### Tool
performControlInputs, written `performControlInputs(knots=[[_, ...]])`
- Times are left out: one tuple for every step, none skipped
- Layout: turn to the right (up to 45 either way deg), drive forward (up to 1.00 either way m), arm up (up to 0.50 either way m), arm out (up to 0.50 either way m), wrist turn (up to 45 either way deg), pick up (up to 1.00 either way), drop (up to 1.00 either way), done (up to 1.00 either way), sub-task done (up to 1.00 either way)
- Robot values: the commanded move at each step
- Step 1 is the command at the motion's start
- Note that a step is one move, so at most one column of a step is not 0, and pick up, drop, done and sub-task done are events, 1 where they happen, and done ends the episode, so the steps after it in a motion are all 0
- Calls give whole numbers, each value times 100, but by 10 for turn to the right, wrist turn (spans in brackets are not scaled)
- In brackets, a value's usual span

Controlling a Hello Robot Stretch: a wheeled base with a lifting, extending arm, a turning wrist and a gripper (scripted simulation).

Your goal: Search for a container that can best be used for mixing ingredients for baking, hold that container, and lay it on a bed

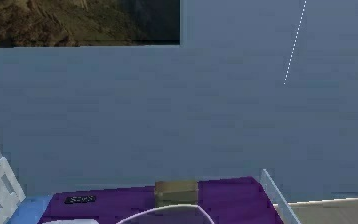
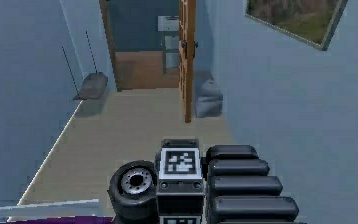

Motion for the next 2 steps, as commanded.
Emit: performControlInputs(knots=[[-180, 0, 0, 0, 0, 0, 0, 0, 0], [210, 0, 0, 0, 0, 0, 0, 0, 0]])
